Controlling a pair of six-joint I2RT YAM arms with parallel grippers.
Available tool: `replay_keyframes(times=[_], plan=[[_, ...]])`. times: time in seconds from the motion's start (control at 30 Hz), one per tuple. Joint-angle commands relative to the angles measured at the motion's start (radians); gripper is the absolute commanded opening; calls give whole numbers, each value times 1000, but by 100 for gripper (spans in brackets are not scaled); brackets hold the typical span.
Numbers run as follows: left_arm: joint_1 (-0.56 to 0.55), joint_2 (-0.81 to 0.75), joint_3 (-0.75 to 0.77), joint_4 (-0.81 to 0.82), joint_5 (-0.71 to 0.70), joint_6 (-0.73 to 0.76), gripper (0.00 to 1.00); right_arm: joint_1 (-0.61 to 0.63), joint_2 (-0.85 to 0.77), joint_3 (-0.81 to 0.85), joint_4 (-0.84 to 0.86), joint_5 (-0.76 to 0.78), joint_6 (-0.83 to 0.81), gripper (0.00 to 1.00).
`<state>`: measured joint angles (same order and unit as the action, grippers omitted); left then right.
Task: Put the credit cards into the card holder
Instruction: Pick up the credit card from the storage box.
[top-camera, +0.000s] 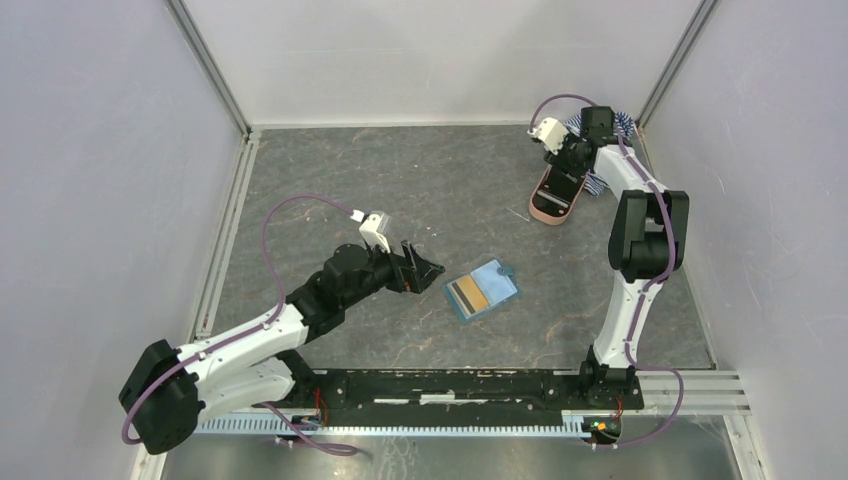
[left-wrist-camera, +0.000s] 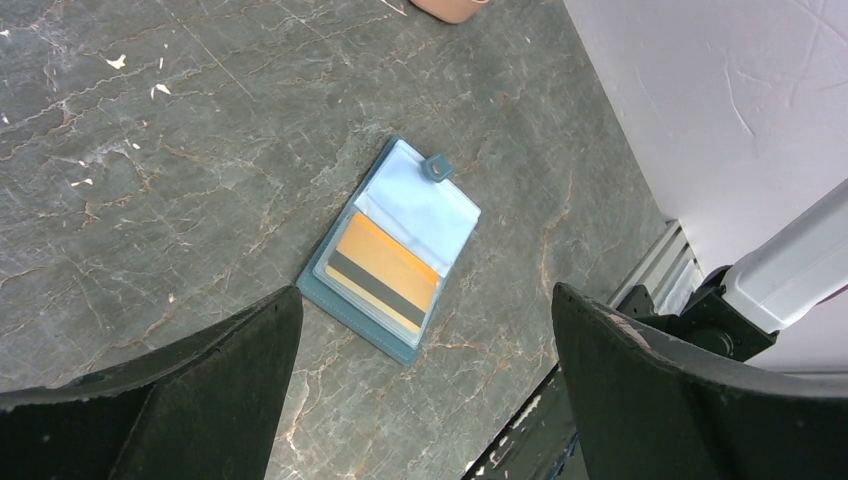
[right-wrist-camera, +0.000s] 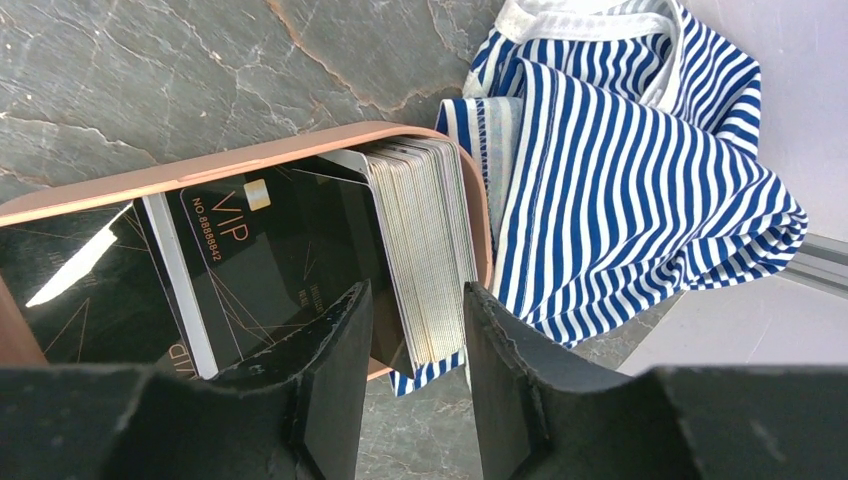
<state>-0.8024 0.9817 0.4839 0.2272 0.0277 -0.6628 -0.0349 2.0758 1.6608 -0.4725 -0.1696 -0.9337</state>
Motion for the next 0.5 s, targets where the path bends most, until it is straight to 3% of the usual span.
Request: replay_keyframes(times=[0.0, 0.17, 0.47], plan=[[6, 6, 3, 46, 0, -44, 100, -3, 27, 42, 13, 13, -22, 44], [6, 12, 3, 46, 0, -43, 100, -2, 30, 35, 17, 7, -16, 44], [6, 10, -1, 49, 3, -44, 100, -2, 34, 20, 28, 35, -25, 26]])
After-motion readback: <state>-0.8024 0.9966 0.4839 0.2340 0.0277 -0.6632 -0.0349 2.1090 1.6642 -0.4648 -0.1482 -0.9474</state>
